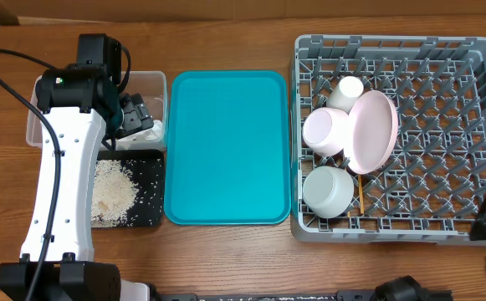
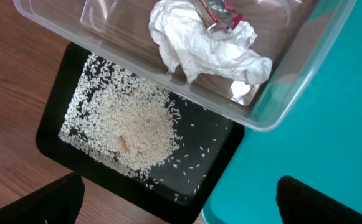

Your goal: Sort waste into correct bins and load items into the dishwasher

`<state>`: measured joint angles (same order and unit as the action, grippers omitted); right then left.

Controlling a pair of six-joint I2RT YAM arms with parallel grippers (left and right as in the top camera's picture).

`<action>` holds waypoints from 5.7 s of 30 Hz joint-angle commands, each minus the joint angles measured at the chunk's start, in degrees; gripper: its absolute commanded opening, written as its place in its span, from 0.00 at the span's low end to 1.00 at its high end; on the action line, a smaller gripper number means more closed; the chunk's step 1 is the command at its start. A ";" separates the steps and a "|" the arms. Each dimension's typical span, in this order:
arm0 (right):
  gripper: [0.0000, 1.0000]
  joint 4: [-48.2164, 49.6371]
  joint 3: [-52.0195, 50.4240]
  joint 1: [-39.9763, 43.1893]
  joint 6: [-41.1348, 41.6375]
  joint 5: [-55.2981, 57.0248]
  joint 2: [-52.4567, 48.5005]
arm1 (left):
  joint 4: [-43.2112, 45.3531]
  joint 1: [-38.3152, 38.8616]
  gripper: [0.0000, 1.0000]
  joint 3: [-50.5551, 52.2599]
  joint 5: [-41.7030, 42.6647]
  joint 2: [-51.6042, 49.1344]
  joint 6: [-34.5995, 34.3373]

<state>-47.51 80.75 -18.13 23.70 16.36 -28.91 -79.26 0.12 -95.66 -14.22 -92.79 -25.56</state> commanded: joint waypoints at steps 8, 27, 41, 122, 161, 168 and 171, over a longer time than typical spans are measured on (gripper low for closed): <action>1.00 18.75 -38.88 1.92 0.57 -4.26 21.27 | 0.11 -0.09 1.00 -0.59 -0.76 0.22 -0.22; 1.00 54.77 -75.56 10.82 0.50 -14.99 28.74 | 0.11 -0.11 1.00 -0.59 -0.76 0.22 -0.22; 1.00 42.88 -80.28 11.85 -4.42 -13.94 28.74 | 0.13 -0.11 1.00 -0.59 -0.76 0.22 -0.22; 1.00 42.84 -80.28 11.82 -19.04 -15.19 28.74 | -0.13 8.20 1.00 0.55 -0.79 35.45 -0.20; 1.00 42.84 -80.28 11.82 -19.04 -15.19 28.74 | 76.11 6.80 1.00 81.05 14.73 89.37 -0.44; 1.00 42.84 -80.28 11.82 -19.04 -15.19 28.74 | 78.03 2.43 1.00 91.56 15.78 92.61 -0.42; 1.00 42.84 -80.28 11.82 -19.04 -15.19 28.74 | 78.12 1.33 1.00 94.64 15.78 92.61 -0.42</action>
<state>-5.13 1.06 -6.46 4.86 1.45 -0.73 -1.45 2.79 -4.29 0.89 -0.95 -25.61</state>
